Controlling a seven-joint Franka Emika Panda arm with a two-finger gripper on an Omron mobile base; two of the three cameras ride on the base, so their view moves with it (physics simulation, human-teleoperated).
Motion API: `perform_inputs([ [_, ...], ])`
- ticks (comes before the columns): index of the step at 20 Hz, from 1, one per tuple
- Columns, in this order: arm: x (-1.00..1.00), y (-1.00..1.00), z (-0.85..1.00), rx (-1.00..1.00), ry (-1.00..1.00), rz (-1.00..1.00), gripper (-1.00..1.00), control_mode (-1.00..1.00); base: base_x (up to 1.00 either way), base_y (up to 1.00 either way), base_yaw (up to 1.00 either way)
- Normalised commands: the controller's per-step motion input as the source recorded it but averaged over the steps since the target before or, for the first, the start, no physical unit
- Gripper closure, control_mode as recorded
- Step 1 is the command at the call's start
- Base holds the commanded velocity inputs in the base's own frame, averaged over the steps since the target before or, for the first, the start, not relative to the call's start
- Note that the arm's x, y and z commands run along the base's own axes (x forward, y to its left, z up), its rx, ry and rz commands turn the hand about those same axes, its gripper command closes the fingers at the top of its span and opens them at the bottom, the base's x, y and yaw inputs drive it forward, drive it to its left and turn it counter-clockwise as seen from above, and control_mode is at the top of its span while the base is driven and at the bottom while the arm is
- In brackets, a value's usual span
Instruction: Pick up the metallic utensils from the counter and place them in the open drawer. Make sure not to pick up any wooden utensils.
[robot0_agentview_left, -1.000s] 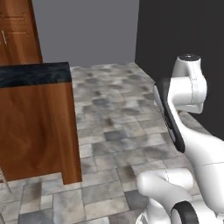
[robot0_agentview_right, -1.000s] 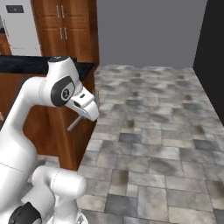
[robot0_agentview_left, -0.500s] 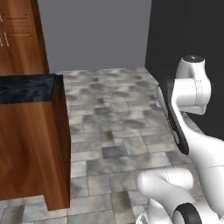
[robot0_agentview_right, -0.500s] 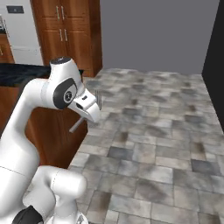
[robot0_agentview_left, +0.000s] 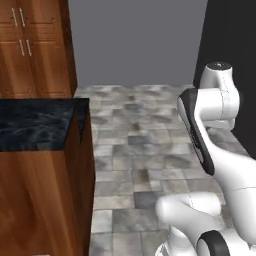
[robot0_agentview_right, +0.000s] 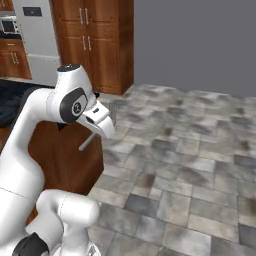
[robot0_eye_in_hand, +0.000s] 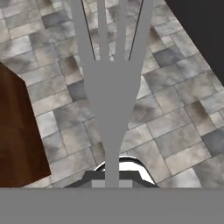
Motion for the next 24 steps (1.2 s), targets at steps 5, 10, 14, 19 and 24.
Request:
perform_inputs([
  [5,0.00,0.00,0.00,0.00,0.00,0.00,1.00,1.00,1.00,-0.47,0.32],
  [10,0.00,0.00,0.00,0.00,0.00,0.00,1.00,1.00,1.00,-0.57,0.37],
  [14,0.00,0.00,0.00,0.00,0.00,0.00,1.00,1.00,1.00,-0.67,0.45],
  [19,0.00,0.00,0.00,0.00,0.00,0.00,1.00,1.00,1.00,-0.78,0.43],
  [24,0.00,0.00,0.00,0.00,0.00,0.00,1.00,1.00,1.00,-0.85,0.37],
])
